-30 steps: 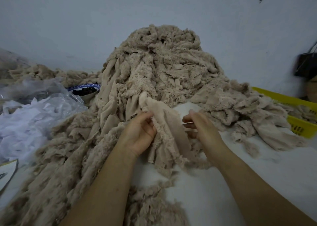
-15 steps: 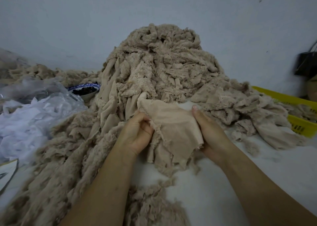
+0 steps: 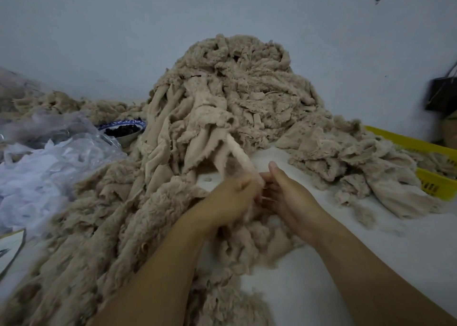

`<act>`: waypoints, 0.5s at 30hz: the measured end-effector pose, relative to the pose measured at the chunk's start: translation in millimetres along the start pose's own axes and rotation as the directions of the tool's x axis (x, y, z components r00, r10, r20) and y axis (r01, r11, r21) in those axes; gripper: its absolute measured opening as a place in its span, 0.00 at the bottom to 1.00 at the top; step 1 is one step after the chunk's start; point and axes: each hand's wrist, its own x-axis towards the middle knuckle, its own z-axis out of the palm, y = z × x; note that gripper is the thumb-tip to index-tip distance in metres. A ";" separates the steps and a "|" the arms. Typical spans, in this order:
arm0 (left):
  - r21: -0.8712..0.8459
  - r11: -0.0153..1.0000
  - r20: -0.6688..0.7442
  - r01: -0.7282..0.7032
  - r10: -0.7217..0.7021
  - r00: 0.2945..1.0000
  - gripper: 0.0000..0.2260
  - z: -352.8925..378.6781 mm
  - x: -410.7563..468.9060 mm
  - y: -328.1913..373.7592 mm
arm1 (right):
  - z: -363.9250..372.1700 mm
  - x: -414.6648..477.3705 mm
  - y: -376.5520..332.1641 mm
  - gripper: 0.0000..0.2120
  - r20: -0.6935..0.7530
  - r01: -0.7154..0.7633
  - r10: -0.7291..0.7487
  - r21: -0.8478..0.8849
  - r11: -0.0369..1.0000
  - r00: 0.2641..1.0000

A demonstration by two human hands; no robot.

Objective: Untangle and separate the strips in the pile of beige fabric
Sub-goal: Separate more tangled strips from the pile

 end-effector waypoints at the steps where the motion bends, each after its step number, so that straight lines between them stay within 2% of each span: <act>1: 0.081 0.996 0.105 -0.037 0.028 0.994 0.17 4.0 -0.8 0.2 | 0.2 -0.4 -0.8 0.24 0.032 -0.036 0.035 0.030 0.999 0.999; 4: 0.239 0.966 0.257 -0.098 0.034 0.966 0.16 5.8 -1.1 2.7 | 4.4 -0.1 -0.3 0.19 0.063 -0.114 0.109 0.086 0.990 0.992; 7: 0.286 0.948 0.388 -0.141 0.020 0.921 0.15 12.1 -3.5 7.4 | 4.6 4.7 2.7 0.13 0.014 -0.121 0.121 0.184 0.976 0.993; 8: 0.296 0.944 0.430 -0.148 0.007 0.903 0.16 15.4 -3.9 7.7 | 4.2 7.4 4.1 0.14 -0.007 -0.125 0.129 0.202 0.971 0.992; 10: 0.290 0.947 0.495 -0.142 -0.022 0.869 0.16 20.2 -5.3 6.7 | 3.8 11.9 6.4 0.22 -0.026 -0.122 0.128 0.173 0.977 0.991; 11: 0.259 0.958 0.510 -0.125 -0.026 0.860 0.16 20.4 -6.0 4.8 | 4.2 13.9 7.1 0.25 -0.048 -0.097 0.104 0.132 0.987 0.993; 13: 0.121 0.992 0.477 -0.039 -0.024 0.878 0.17 17.6 -6.8 1.5 | 4.2 16.9 6.7 0.25 -0.152 -0.012 0.016 0.024 1.000 0.988; 15: -0.088 0.993 0.312 0.080 -0.049 0.949 0.19 13.2 -4.7 0.0 | 1.8 17.5 3.6 0.19 -0.246 0.067 -0.070 -0.020 0.998 0.967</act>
